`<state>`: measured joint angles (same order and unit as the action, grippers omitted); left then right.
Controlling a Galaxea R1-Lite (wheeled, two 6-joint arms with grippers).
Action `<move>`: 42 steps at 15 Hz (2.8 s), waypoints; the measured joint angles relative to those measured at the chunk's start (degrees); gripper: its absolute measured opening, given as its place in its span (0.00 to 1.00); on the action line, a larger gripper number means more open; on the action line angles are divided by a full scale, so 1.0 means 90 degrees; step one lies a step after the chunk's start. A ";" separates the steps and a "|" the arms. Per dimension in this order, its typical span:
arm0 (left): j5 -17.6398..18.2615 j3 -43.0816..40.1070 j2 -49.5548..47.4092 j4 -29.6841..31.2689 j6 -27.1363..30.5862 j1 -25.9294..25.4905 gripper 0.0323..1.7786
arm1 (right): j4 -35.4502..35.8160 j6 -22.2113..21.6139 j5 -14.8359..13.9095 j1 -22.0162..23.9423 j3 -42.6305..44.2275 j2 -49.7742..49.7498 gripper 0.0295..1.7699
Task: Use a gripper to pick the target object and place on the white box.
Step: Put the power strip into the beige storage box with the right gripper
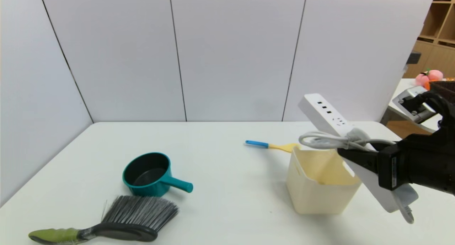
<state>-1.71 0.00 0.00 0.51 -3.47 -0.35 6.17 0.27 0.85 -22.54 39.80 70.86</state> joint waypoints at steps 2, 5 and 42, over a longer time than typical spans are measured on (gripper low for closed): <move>-0.0003 0.0000 0.0000 0.0000 0.0001 0.0000 0.95 | -0.0065 0.0000 0.0003 -0.0016 0.0037 -0.0043 0.47; 0.0000 0.0000 0.0000 0.0000 0.0001 0.0003 0.95 | -0.0337 -0.0041 0.0095 -0.0022 0.0282 -0.0016 0.47; -0.0003 0.0000 0.0000 0.0000 0.0000 -0.0003 0.95 | -0.2597 -0.2549 -0.2570 -0.1559 0.2276 0.1887 0.47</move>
<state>-1.73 0.00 0.00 0.51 -3.47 -0.38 -17.20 -22.67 -22.27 -36.57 60.28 87.85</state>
